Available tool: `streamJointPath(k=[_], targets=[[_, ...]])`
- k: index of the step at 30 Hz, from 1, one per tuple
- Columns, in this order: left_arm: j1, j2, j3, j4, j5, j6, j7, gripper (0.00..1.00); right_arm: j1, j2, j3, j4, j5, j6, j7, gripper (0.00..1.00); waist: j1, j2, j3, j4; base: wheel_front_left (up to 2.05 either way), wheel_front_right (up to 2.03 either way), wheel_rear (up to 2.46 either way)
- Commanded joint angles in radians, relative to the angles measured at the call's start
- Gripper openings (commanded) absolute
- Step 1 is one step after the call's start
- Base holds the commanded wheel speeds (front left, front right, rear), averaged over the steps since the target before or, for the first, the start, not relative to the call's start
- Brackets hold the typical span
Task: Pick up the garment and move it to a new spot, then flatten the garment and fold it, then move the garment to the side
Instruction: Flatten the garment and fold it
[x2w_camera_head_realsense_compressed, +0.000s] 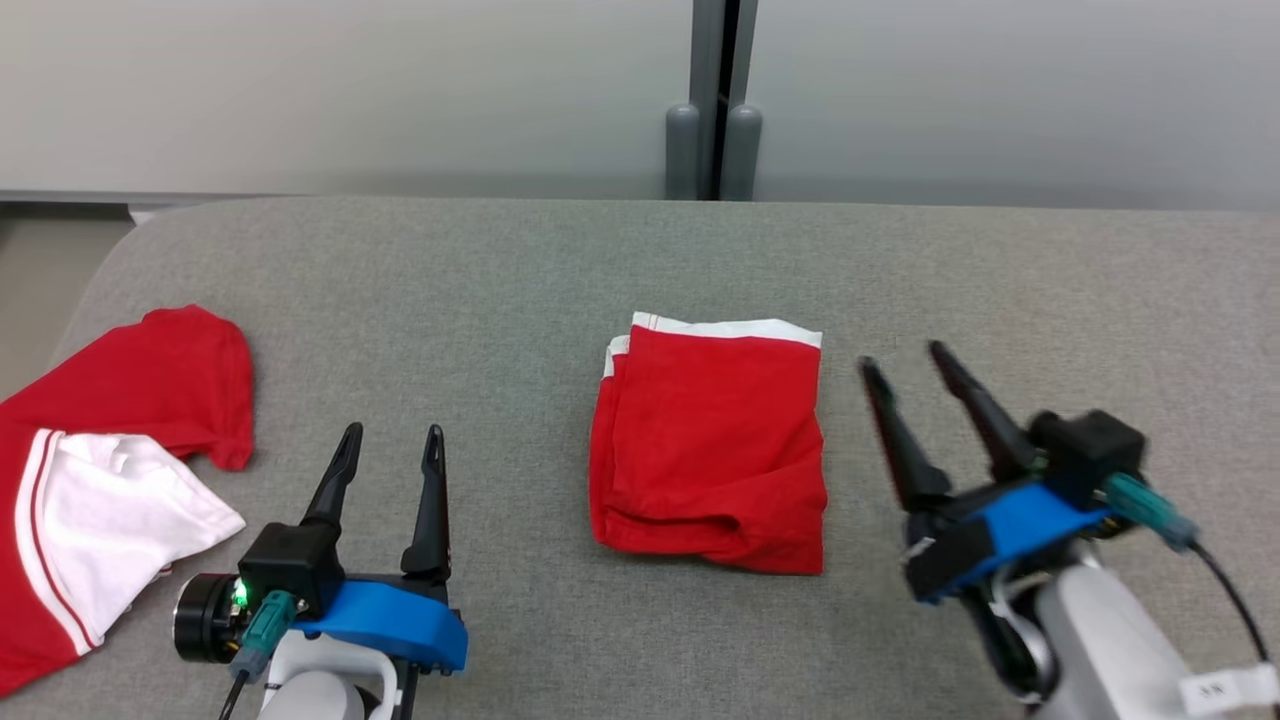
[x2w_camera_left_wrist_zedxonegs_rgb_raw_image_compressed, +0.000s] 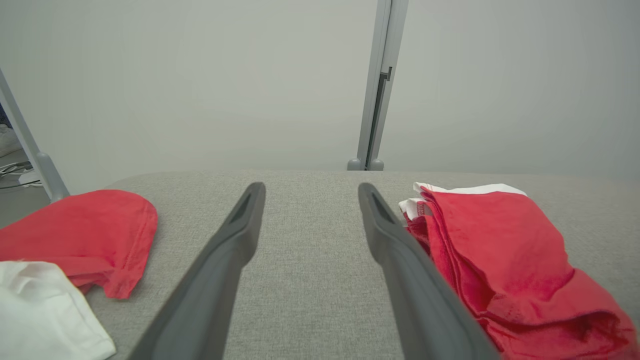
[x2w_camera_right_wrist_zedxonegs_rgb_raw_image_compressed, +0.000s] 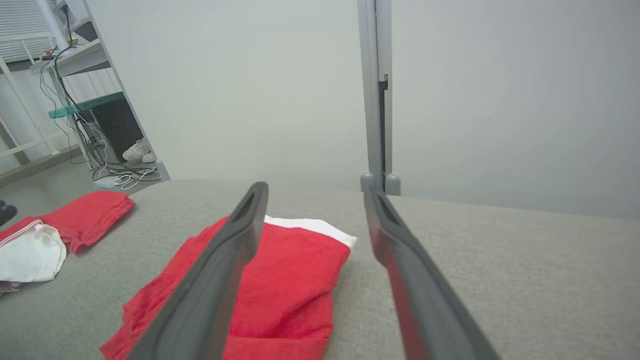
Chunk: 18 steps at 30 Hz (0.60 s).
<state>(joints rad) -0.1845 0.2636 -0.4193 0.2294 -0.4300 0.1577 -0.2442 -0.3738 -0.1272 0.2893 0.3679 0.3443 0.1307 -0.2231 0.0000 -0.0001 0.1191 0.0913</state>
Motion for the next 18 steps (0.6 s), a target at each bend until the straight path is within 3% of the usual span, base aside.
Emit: streamJointPath(k=[1,8,18], targets=[[0.016,0.012,0.004,-0.005,0.005,0.006,-0.004,1.0,0.052,-0.012,-0.061,-0.035,-0.024,0.0,0.013,1.0,0.0,0.0001,-0.015,-0.015,0.0,0.0,0.0],[0.058,0.035,0.001,-0.013,0.0,0.01,0.004,1.0,0.272,-0.006,-0.293,-0.209,-0.096,0.0,0.098,1.0,0.0,0.0001,-0.065,-0.042,0.0,0.0,0.0],[0.132,0.053,-0.013,-0.033,-0.011,0.021,0.019,1.0,0.476,0.055,-0.363,-0.419,-0.144,0.0,0.218,1.0,0.0,0.0001,-0.132,-0.062,0.0,0.0,0.0]])
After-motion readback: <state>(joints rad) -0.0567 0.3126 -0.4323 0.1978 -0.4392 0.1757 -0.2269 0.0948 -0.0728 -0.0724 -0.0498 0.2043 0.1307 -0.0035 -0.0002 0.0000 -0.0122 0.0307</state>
